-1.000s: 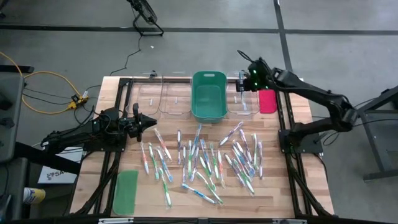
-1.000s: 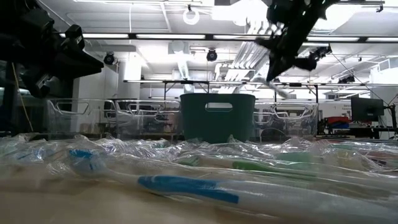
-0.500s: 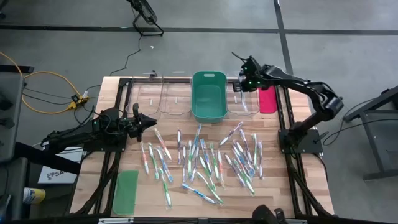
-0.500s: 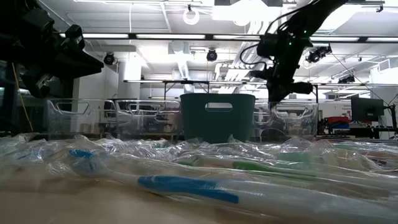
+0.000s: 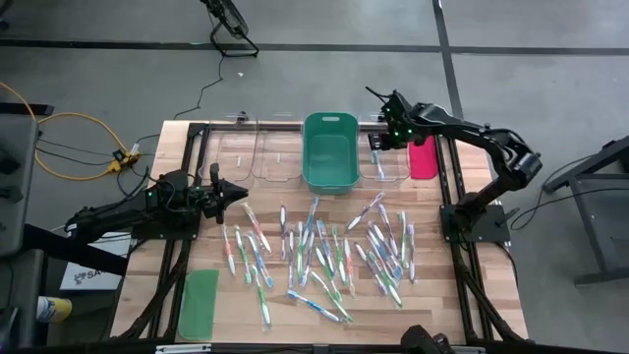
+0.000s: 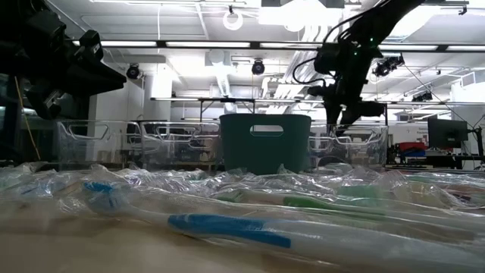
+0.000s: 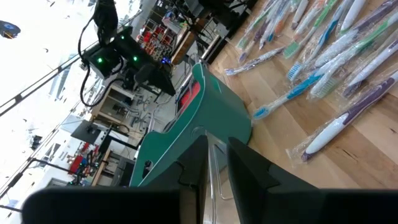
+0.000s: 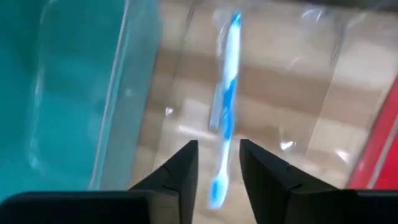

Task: Pick & Place Toothbrushes
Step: Put the purple toothbrush into the green bin

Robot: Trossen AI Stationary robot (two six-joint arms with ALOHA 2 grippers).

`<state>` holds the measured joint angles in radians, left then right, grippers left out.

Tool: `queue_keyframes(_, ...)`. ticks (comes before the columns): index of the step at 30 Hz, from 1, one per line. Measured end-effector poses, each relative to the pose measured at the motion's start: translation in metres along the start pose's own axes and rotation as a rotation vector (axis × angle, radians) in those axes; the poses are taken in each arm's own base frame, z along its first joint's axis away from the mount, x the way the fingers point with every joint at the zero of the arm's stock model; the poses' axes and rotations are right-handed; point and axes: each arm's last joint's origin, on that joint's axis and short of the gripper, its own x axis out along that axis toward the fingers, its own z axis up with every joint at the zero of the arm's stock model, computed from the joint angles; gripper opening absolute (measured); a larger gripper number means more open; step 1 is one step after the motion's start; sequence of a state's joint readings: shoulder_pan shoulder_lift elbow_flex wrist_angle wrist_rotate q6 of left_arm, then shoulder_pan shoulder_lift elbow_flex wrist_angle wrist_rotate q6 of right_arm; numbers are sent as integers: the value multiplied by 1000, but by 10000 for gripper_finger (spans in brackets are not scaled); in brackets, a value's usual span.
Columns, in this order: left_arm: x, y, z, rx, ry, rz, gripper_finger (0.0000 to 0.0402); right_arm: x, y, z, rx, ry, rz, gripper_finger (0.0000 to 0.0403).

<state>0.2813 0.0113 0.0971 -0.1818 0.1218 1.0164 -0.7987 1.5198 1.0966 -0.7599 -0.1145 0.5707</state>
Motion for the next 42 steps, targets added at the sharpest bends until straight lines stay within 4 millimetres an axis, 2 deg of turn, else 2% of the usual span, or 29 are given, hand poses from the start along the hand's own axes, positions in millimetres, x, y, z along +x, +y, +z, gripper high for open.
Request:
queue_keyframes(6,0,0,0,0,0,0,55,-38,-4,-15,11,-24,15,132)
queue_keyframes(9,0,0,0,0,0,0,55,-60,-6,-28,18,-53,-7,132)
queue_keyframes(15,0,0,0,0,0,0,55,-96,-1,-72,27,-76,-96,133)
queue_keyframes(20,0,0,0,0,0,0,55,-110,9,-113,42,-91,-190,133)
queue_keyframes(25,0,0,0,0,0,0,55,-104,21,-152,43,-61,-226,133)
queue_keyframes(35,0,0,0,0,0,0,55,-62,21,-227,126,86,-333,133)
queue_keyframes(42,0,0,0,0,0,0,55,-41,25,-270,157,162,-347,133)
